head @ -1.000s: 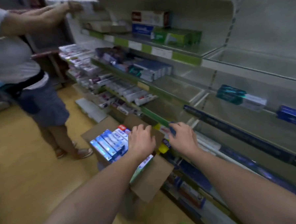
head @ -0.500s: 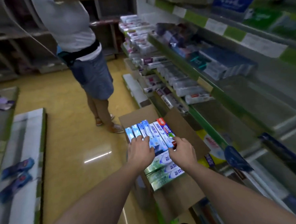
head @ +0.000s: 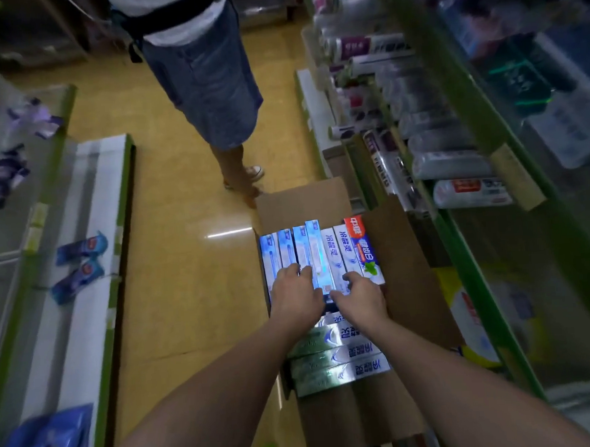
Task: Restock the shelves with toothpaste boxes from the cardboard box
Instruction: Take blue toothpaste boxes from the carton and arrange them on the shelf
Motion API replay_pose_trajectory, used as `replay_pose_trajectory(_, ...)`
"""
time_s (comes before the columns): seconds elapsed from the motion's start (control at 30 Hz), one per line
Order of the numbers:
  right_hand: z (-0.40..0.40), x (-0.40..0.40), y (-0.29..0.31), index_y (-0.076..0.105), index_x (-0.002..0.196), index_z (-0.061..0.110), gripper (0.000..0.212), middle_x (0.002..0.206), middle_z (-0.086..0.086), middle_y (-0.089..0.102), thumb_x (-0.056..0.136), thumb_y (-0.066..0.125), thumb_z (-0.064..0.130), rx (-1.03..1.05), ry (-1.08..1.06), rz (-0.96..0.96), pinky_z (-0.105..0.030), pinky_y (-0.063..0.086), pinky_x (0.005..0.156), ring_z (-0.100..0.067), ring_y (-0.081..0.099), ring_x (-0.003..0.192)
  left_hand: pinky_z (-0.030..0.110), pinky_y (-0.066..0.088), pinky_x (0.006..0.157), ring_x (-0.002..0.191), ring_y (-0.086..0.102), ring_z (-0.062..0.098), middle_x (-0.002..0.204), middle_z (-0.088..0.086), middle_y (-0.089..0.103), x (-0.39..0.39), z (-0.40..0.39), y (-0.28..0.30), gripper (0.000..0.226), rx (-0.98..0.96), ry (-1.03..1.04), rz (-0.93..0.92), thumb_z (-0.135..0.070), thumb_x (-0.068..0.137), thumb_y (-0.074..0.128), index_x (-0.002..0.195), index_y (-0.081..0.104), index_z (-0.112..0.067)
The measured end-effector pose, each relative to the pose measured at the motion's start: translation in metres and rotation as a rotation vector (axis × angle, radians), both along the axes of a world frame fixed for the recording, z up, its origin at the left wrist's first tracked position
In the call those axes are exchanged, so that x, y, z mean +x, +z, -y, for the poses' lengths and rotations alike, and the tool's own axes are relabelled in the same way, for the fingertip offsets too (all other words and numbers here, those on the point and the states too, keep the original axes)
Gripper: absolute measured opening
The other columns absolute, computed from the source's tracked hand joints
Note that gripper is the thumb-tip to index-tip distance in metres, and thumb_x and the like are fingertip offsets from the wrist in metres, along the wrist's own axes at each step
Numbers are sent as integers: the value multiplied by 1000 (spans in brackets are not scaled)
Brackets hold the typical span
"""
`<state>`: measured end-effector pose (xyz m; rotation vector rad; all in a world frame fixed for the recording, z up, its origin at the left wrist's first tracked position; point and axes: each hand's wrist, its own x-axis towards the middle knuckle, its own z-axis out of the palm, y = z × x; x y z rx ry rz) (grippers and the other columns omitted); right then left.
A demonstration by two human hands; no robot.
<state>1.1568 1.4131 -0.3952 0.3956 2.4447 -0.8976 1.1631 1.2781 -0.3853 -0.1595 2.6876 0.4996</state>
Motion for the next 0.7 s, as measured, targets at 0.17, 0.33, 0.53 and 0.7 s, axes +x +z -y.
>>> replay_pose_trajectory(0.17, 7, -21, -23, 56, 135, 13, 54, 125, -9, 65, 87, 69, 33, -100, -75, 62, -34, 50, 91, -26, 61, 111, 40, 14, 125, 154, 8, 32, 167, 15, 11, -20, -1, -19, 69, -57, 43, 62, -38, 100, 51, 157, 28, -7)
replay_pose_trajectory(0.33, 17, -37, -41, 48, 144, 17, 58, 139, -5, 57, 90, 64, 34, -157, -96, 107, -33, 44, 101, -26, 54, 126, 48, 9, 125, 155, -6, 36, 169, 14, -3, -30, 4, -47, 77, -142, 3, 140, -44, 101, 45, 160, 14, -6)
replay_pose_trajectory(0.53, 26, -45, -52, 56, 135, 15, 47, 131, -5, 63, 92, 65, 33, -209, -176, 114, -29, 42, 92, -25, 57, 119, 49, 4, 124, 155, -13, 33, 170, 7, -7, -24, 5, -63, 71, -75, 38, 129, -40, 104, 41, 162, 10, -15)
replay_pose_trajectory(0.7, 23, -49, -56, 64, 123, 9, 51, 119, -7, 67, 81, 80, 33, -245, -285, 189, -34, 50, 90, -27, 63, 108, 49, 1, 125, 154, -17, 31, 170, 5, -10, -24, 9, -64, 63, -76, 17, 113, -39, 105, 40, 161, 16, -25)
